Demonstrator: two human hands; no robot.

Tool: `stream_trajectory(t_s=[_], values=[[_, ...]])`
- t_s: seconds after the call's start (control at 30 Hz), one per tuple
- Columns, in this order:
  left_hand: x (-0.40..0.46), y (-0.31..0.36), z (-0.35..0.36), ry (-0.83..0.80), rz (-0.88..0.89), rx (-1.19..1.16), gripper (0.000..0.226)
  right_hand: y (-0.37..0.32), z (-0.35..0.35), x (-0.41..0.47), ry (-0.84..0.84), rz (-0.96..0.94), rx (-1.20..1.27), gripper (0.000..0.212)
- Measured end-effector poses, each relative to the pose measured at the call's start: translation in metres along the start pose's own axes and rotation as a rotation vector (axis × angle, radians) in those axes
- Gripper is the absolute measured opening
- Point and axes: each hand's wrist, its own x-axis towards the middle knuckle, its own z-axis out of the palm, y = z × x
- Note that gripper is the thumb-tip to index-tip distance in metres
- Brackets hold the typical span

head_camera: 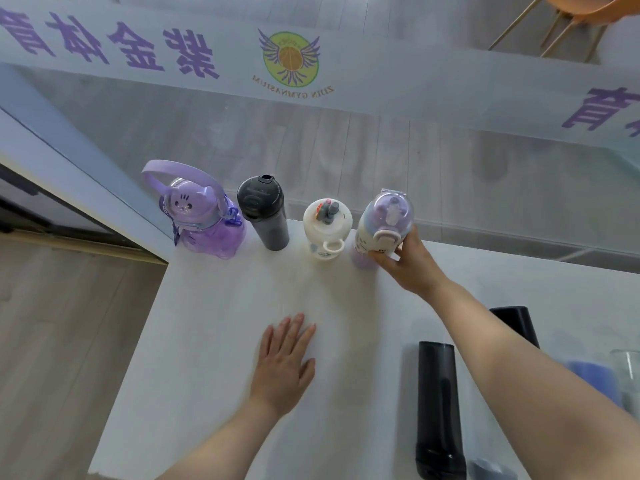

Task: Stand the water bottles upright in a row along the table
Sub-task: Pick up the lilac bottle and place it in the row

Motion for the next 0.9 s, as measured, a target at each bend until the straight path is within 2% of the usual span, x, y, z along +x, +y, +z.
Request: stream_trajectory(t_s=[0.33,0.6,0.67,0.73,0.8,0.9], values=[[0.001,0.000,0.008,0.073,0.004,0.048,0.060,0.004,-0.007,0.006,-0.036,0.042,-0.032,0.081],[0.001,0.000,0.010,0.104,-0.001,0.046,0.060,0.018,-0.016,-0.025,-0.001,0.049,-0.198,0.083],[0.001,0.000,0.011,0.113,0.001,0.036,0.059,0.025,-0.020,-0.047,0.020,0.059,-0.239,0.075],[0.001,0.001,0.012,0.118,-0.012,0.019,0.059,0.032,-0.024,-0.073,0.020,0.028,-0.285,0.059],[0.000,0.008,0.012,0.122,-0.057,-0.004,0.060,0.041,-0.028,-0.102,-0.027,0.002,-0.355,0.042],[-0.004,0.031,0.016,0.145,-0.107,-0.063,0.060,0.058,-0.034,-0.146,-0.114,-0.084,-0.441,0.034]])
